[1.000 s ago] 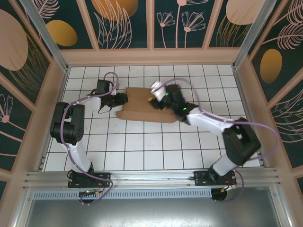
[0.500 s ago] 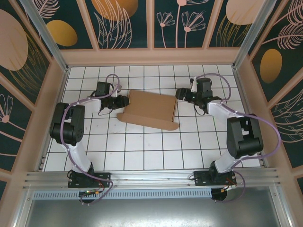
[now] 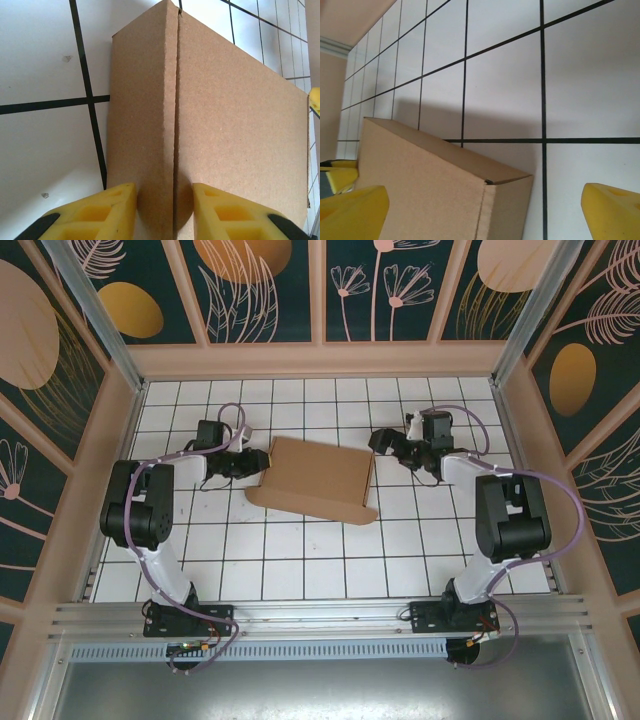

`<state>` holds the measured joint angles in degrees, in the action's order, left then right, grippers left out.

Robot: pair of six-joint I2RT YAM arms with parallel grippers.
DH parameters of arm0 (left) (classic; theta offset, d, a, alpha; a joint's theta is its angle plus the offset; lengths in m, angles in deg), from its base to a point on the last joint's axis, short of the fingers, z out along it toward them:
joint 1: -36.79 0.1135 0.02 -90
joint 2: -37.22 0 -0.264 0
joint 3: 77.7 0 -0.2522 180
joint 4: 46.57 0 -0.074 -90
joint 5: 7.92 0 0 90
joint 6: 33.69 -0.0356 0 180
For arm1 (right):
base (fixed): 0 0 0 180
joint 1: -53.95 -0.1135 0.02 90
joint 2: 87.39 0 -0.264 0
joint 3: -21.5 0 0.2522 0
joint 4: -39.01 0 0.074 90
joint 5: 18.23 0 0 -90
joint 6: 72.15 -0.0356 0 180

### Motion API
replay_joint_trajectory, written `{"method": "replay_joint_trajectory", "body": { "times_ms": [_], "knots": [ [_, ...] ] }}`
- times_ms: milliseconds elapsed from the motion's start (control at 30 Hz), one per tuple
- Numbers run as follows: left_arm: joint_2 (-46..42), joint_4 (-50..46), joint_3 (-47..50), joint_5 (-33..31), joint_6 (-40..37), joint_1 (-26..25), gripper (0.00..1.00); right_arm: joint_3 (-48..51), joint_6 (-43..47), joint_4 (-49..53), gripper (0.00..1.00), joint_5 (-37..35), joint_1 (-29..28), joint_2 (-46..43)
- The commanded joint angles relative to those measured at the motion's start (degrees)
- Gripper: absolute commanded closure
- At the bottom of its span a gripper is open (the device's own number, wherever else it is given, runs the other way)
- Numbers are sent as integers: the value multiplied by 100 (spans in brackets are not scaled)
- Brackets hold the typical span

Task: Fold the paper box

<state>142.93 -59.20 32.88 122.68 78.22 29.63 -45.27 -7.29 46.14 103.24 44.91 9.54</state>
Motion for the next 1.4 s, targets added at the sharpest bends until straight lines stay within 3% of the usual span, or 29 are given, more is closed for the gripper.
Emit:
{"method": "replay_joint_trajectory", "body": {
  "times_ms": [0, 200, 467, 633, 1100, 1367],
  "knots": [
    [282, -455, 206, -305, -198, 43, 68, -34, -173, -359, 1, 545, 33, 173],
    [400, -482, 178, -332, -218, 66, 68, 226, -146, -492, 1, 669, 59, 179],
    [490, -473, 180, -338, -219, 92, 68, 491, -519, -1096, 1, 1429, 67, 433],
    [555, -419, 207, -352, -193, 169, 69, 642, -613, -886, 1, 1196, 51, 429],
    [754, -280, 239, -106, -52, 437, 71, 901, -677, -1077, 1, 1489, -370, 320],
    [723, -228, 271, -63, -6, 435, 71, 1348, -1656, -2491, 3, 2086, -520, 340]
  ]
}}
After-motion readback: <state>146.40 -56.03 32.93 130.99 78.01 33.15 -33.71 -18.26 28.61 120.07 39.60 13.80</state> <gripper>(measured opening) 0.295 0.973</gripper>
